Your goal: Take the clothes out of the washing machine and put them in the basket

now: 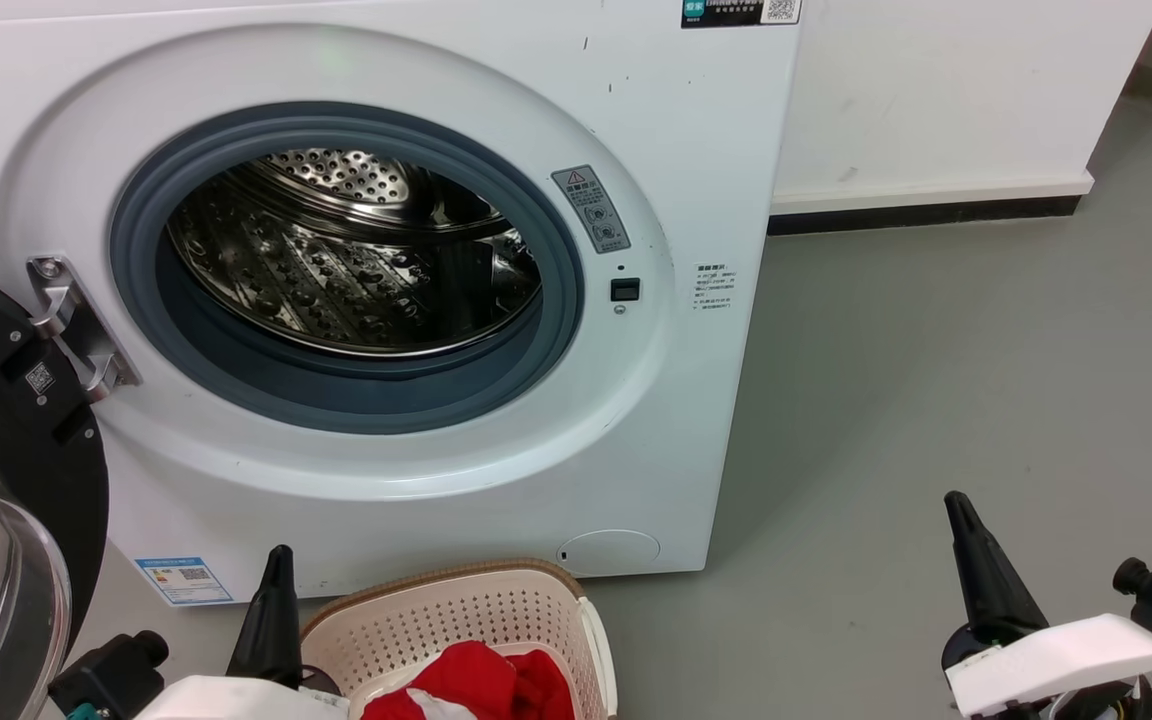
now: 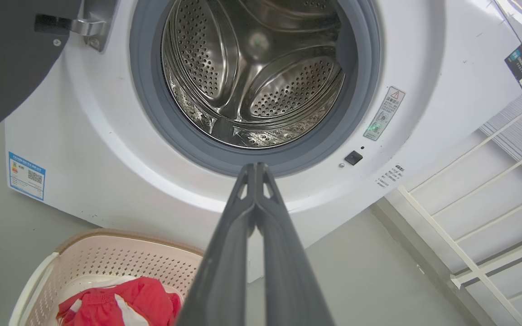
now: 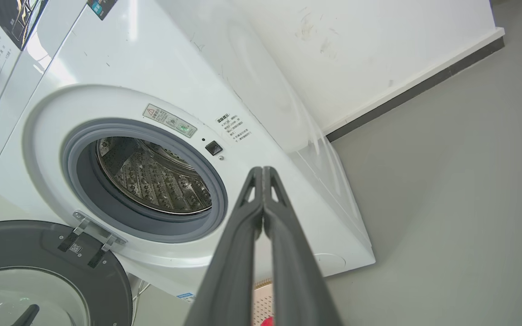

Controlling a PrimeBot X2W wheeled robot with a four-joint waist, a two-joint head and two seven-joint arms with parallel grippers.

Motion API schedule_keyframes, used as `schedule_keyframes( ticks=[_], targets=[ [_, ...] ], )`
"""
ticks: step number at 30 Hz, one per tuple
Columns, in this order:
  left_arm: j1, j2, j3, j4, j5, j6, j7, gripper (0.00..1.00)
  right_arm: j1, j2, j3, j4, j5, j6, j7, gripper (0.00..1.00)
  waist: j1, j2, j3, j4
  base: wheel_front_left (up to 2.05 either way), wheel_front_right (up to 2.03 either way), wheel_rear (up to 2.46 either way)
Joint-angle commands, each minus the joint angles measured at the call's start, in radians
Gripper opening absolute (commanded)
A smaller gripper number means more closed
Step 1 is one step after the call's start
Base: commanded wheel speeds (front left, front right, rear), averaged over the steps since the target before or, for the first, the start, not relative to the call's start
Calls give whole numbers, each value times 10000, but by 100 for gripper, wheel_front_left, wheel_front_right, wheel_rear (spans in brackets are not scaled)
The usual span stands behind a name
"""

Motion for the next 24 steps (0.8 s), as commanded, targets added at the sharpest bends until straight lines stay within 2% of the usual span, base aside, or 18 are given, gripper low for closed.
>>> schedule_keyframes(
  ticks=[1,24],
  targets=[
    [-354,73,34,21,-580,-85,76,0,-329,-78,-57,-6,576,-1,54,0,-1,0,12,16,0,0,0],
    [-979,117,193,740,-3667,-419,630,0,-753,-130,-305,577,3641,-1,387,0,-1,0,121,148,0,0,0]
  ],
)
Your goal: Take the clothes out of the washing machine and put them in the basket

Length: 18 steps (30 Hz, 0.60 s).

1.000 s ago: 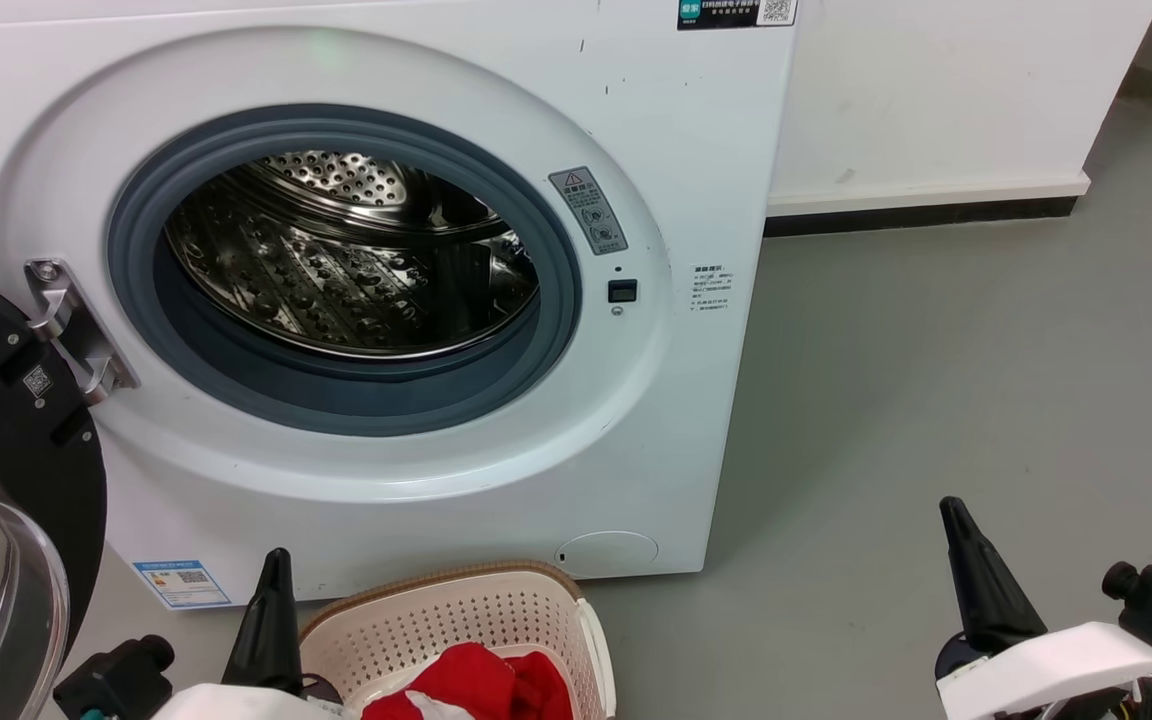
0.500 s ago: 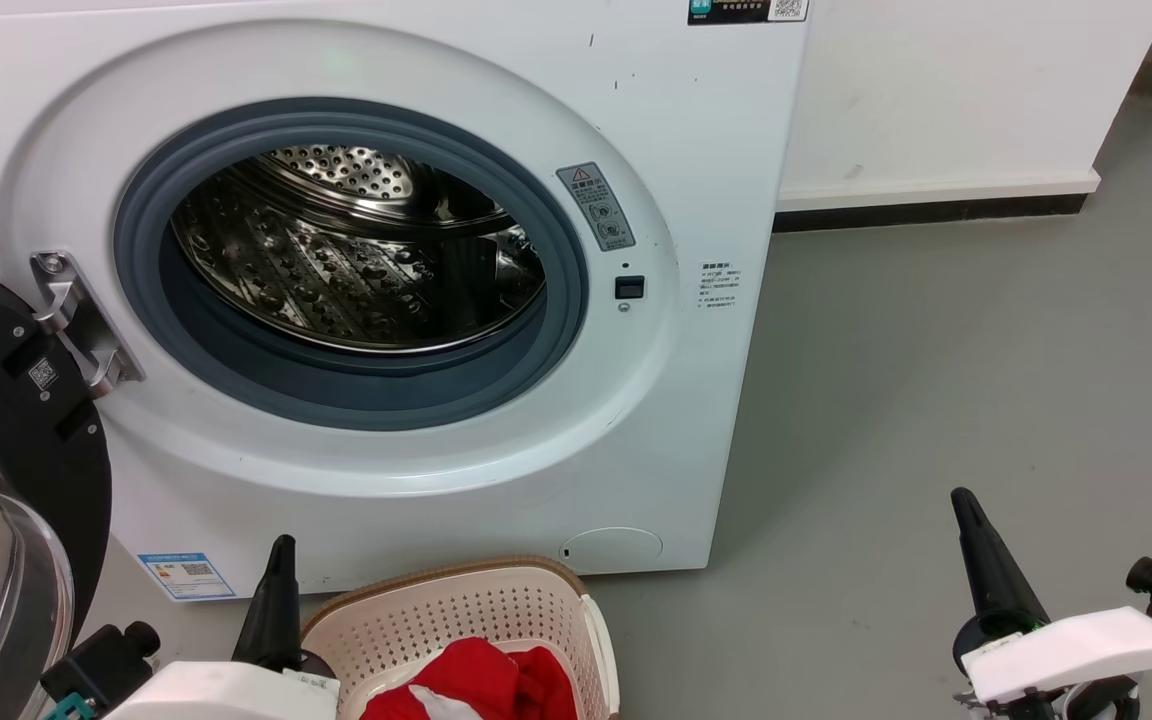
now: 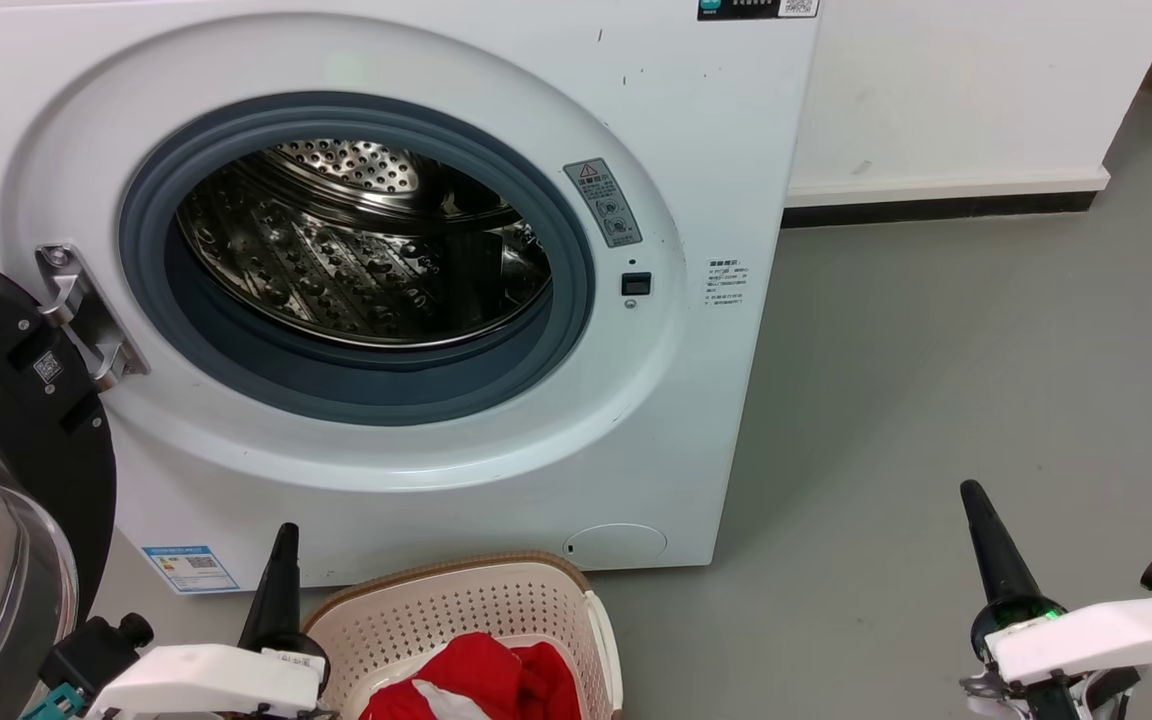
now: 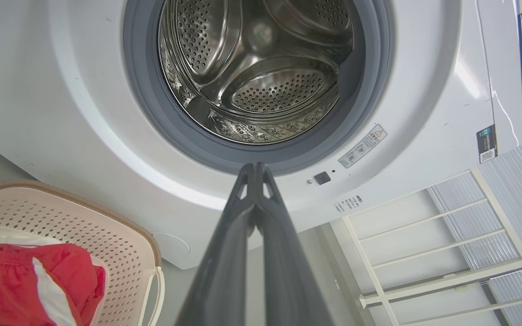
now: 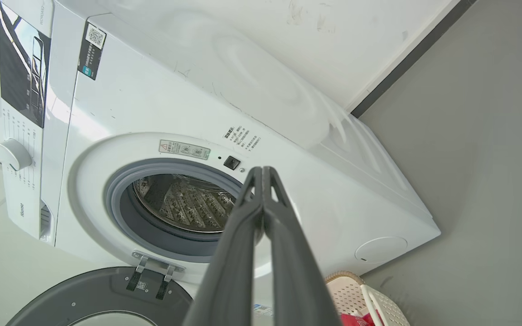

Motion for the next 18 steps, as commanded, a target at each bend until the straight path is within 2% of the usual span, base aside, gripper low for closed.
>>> schedule_keyframes(
  ticks=[1,18],
  targets=[
    [-265,66,59,4,-358,-79,69,0,-329,-61,-54,-14,396,1,54,0,0,0,9,12,0,0,0],
    [-635,59,183,447,-2088,-281,422,0,-539,-59,-236,329,2121,1,279,0,-1,0,84,103,0,0,0]
  ],
)
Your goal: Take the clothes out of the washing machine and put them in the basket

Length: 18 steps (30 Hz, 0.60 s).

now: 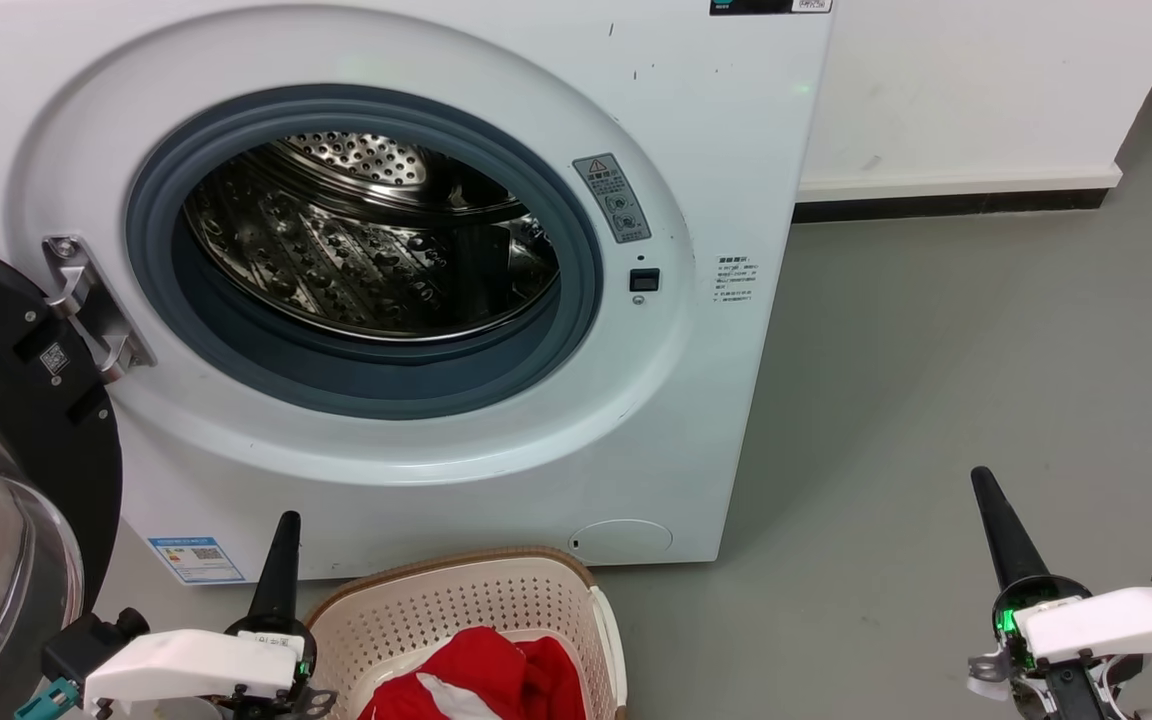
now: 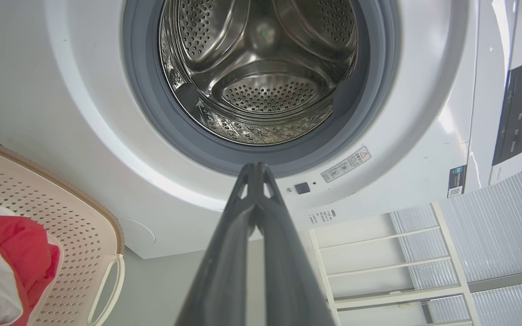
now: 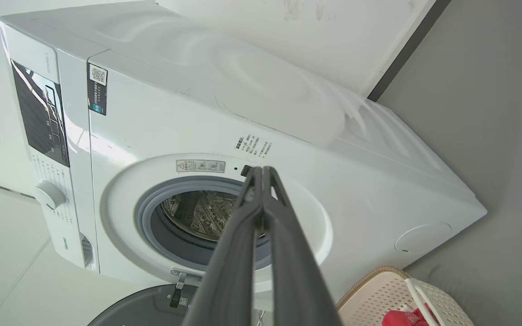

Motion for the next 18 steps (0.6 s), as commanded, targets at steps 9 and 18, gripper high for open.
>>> schedule_keyframes(
  ticks=[9,18],
  targets=[
    [-385,42,105,205,-998,-173,218,0,-313,-39,-131,152,1011,1,154,0,-1,-1,43,53,0,0,0],
    [-561,22,184,413,-1787,-266,402,0,-418,-21,-232,315,1805,1,264,0,-1,-1,85,105,0,0,0]
  ],
)
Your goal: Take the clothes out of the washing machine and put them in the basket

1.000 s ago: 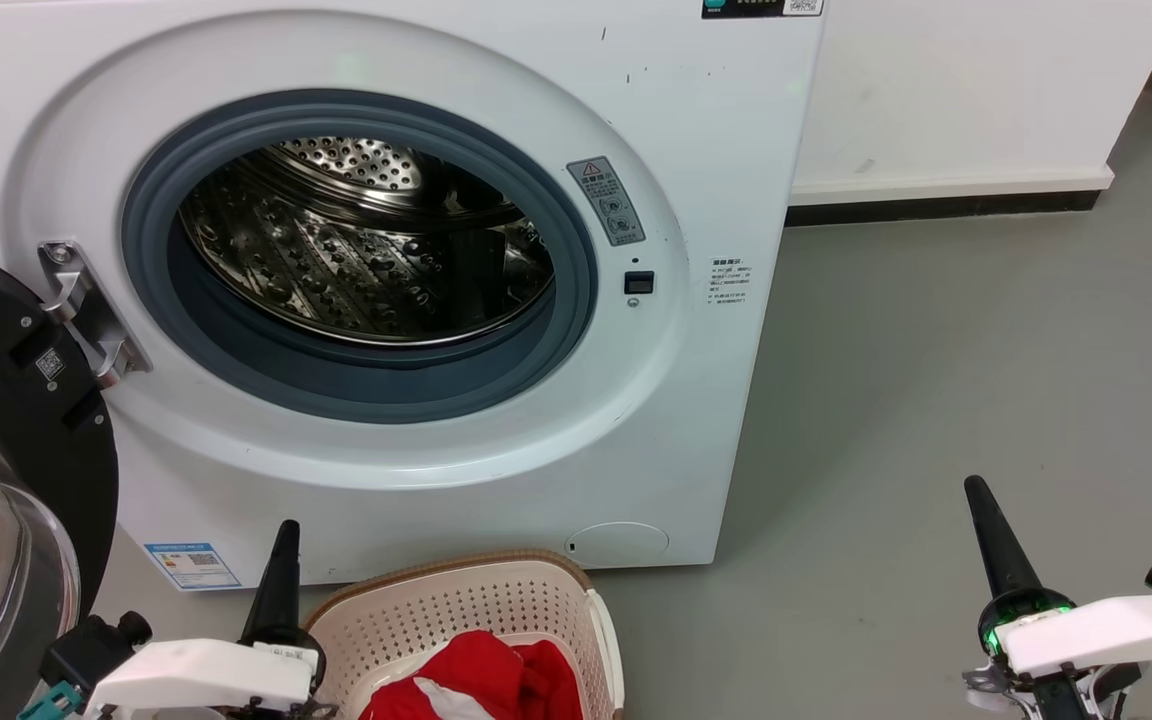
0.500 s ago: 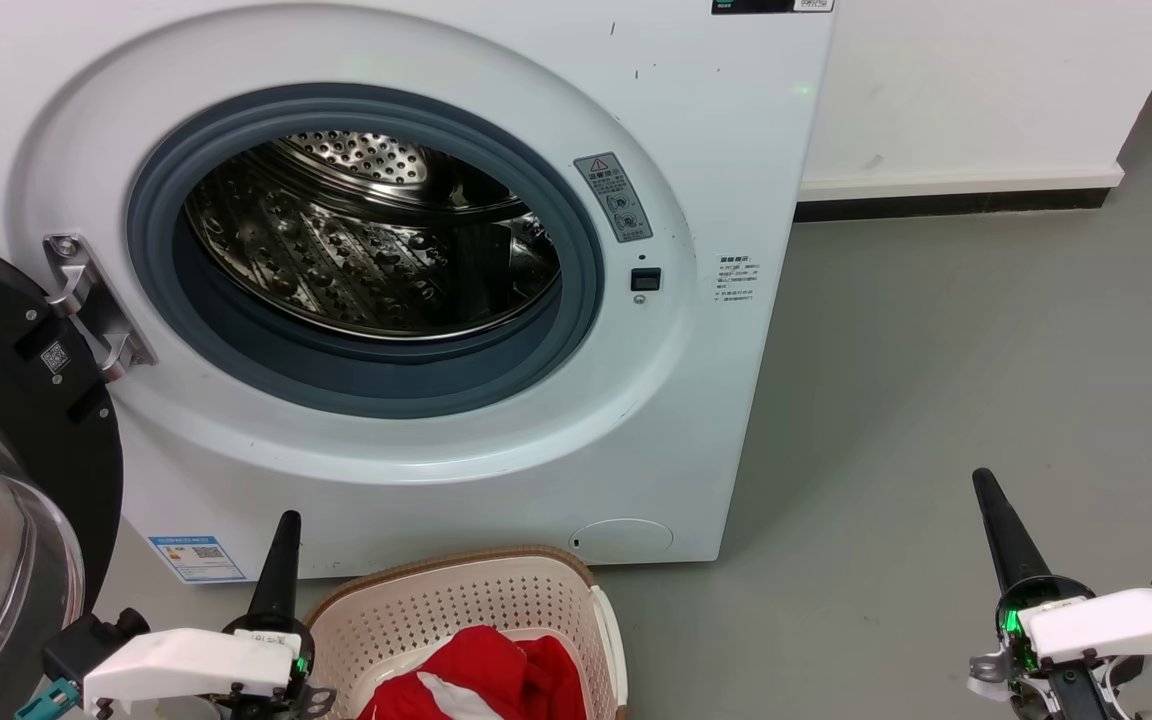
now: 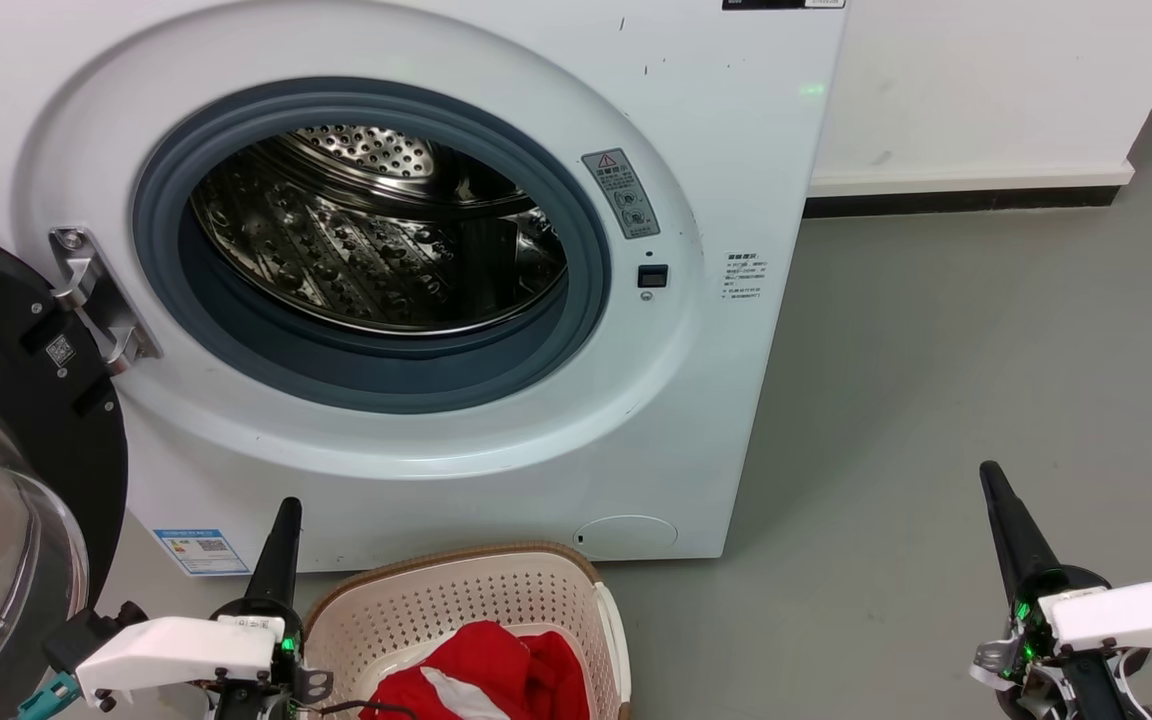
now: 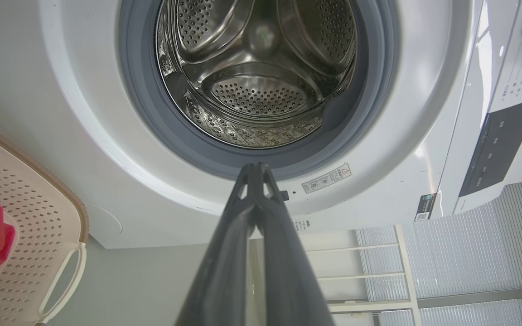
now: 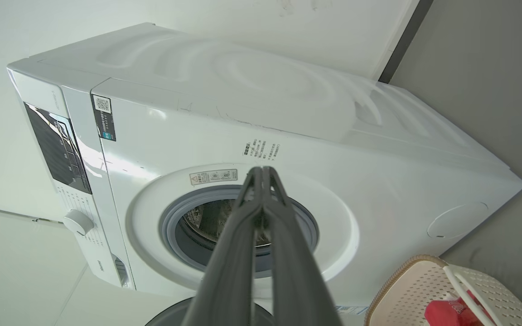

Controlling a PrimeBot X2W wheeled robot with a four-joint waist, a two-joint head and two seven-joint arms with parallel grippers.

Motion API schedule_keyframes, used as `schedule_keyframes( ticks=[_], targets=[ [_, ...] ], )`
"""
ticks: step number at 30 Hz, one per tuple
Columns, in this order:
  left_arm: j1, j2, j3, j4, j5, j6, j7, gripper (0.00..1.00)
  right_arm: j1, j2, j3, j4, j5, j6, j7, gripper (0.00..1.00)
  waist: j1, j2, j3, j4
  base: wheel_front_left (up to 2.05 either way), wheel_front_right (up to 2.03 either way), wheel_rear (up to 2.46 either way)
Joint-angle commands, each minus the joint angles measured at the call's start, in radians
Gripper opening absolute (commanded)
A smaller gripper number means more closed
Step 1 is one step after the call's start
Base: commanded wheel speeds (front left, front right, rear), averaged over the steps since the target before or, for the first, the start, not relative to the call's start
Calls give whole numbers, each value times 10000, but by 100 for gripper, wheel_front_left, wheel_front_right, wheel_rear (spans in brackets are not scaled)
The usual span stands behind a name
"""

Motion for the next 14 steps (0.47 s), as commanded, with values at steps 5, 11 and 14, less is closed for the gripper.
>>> schedule_keyframes(
  ticks=[5,11,14],
  targets=[
    [-289,14,88,101,-548,-107,148,0,-267,-11,-85,91,555,1,94,0,-1,-1,25,31,0,0,0],
    [-376,-3,132,234,-1026,-156,254,0,-312,4,-151,194,1033,1,172,0,-1,-1,53,66,0,0,0],
    [-438,-11,153,292,-1247,-182,304,0,-350,13,-182,235,1253,1,209,0,-1,-1,67,83,0,0,0]
  ],
)
